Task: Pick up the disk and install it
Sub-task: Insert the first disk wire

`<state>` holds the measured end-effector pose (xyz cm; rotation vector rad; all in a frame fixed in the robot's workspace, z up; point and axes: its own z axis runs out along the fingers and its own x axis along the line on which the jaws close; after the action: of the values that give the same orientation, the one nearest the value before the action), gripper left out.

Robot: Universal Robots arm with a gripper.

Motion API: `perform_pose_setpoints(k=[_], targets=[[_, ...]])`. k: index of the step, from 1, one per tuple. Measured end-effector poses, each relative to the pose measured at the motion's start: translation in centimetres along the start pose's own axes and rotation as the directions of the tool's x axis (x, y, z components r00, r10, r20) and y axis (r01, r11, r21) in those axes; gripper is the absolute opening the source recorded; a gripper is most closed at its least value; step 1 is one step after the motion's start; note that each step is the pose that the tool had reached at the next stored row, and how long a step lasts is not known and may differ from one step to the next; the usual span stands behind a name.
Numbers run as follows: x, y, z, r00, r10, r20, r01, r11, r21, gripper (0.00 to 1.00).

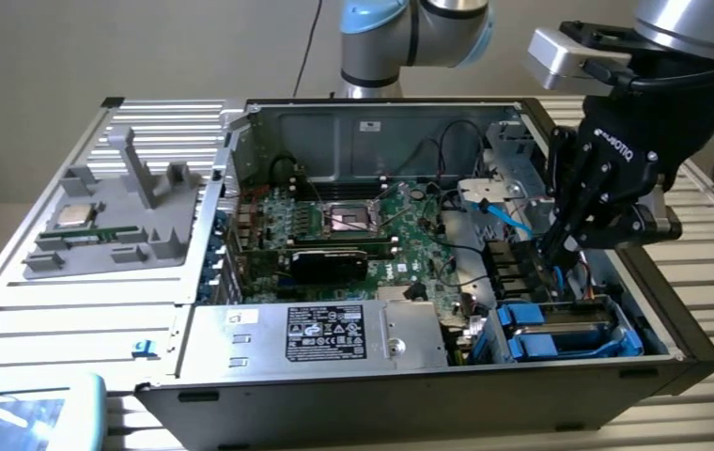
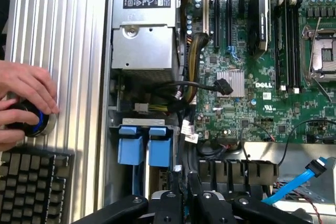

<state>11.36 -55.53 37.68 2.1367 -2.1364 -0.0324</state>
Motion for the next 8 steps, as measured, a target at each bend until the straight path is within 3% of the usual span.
perform_pose_setpoints(k=[1, 3, 6, 8], targets=[[0.32, -0.01, 0.12, 1.0000, 0.000, 0.0047, 0.000, 1.0000, 0.0001, 0.16], [0.61, -0.03, 0.33, 1.0000, -0.001, 0.0076, 0.001, 1.0000, 0.0001, 0.16], [0.85, -0.06, 0.59, 1.0000, -0.002, 0.0078, 0.002, 1.0000, 0.0025, 0.16], [1.11, -0.07, 0.75, 0.9999, -0.008, 0.0074, 0.008, 0.9999, 0.0076, 0.16]])
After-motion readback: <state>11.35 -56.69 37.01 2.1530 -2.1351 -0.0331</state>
